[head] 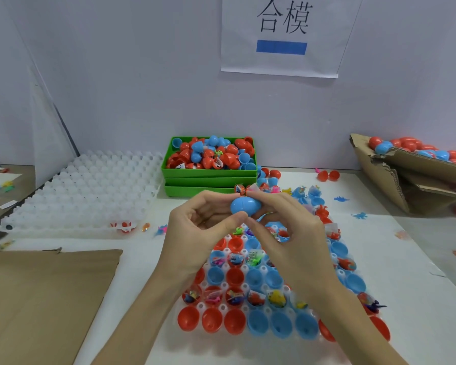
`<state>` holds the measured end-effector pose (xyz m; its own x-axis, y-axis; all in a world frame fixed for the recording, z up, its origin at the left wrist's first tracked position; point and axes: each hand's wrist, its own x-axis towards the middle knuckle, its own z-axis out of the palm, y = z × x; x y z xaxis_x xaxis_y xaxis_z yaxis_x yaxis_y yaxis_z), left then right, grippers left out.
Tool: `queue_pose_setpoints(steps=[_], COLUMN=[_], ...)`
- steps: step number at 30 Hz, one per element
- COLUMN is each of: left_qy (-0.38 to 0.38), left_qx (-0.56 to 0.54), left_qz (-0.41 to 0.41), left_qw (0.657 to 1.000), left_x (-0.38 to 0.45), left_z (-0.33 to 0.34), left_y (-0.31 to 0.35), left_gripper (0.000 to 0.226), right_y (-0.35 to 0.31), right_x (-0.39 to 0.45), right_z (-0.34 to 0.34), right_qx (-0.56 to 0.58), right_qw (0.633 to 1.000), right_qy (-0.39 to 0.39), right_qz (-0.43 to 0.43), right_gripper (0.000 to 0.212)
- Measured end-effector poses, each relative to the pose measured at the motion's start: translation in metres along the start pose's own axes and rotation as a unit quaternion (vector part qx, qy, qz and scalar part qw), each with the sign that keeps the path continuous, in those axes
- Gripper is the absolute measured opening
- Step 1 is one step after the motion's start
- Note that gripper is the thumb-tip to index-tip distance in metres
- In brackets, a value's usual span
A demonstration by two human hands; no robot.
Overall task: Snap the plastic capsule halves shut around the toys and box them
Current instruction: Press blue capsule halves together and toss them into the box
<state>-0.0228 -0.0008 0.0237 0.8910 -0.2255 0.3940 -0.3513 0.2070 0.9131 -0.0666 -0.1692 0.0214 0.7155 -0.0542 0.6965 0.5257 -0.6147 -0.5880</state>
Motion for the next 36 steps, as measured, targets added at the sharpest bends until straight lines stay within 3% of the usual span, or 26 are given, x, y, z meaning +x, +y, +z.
queue_pose_setpoints(steps=[4, 12, 20, 23, 26, 30, 34, 36], left_qy=[-0.002, 0.02, 0.018, -0.012, -0.036, -0.064, -0.011, -0.027], left_qx=[-0.003, 0.019, 0.009, 0.036, 0.138, 0.181, 0.21, 0.203], left_qz=[-0.004, 0.004, 0.0, 0.019, 0.076, 0.108, 0.163, 0.173], left_qw=[1.0, 1.0, 1.0, 0.999, 0.987, 0.975, 0.964, 0.963], left_x=[-0.001, -0.008, -0.008, -0.006, -0.004, -0.006, -0.007, -0.007], left_z=[0.001, 0.017, 0.017, 0.008, 0.0, 0.0, 0.004, 0.004], left_y=[0.002, 0.006, 0.006, 0.006, 0.006, 0.005, 0.007, 0.01], left_gripper=[0.028, 0.029, 0.029, 0.021, 0.031, 0.039, 0.059, 0.052], right_y=[-0.002, -0.003, -0.004, -0.002, -0.002, -0.002, -0.001, -0.002], right_x=[-0.005, -0.013, -0.008, -0.005, -0.001, 0.0, 0.002, 0.003], right_z=[0.005, 0.013, 0.012, 0.008, 0.002, -0.002, -0.005, -0.006], right_qx=[-0.057, -0.105, -0.038, 0.119, 0.373, 0.583, 0.638, 0.645], right_qw=[0.997, 0.991, 0.998, 0.992, 0.902, 0.756, 0.703, 0.693], right_qy=[0.014, 0.071, 0.031, -0.031, -0.157, -0.206, -0.235, -0.243], right_qz=[-0.044, -0.053, -0.048, 0.033, 0.151, 0.213, 0.207, 0.211], right_gripper=[0.05, 0.047, 0.044, 0.039, 0.047, 0.052, 0.057, 0.055])
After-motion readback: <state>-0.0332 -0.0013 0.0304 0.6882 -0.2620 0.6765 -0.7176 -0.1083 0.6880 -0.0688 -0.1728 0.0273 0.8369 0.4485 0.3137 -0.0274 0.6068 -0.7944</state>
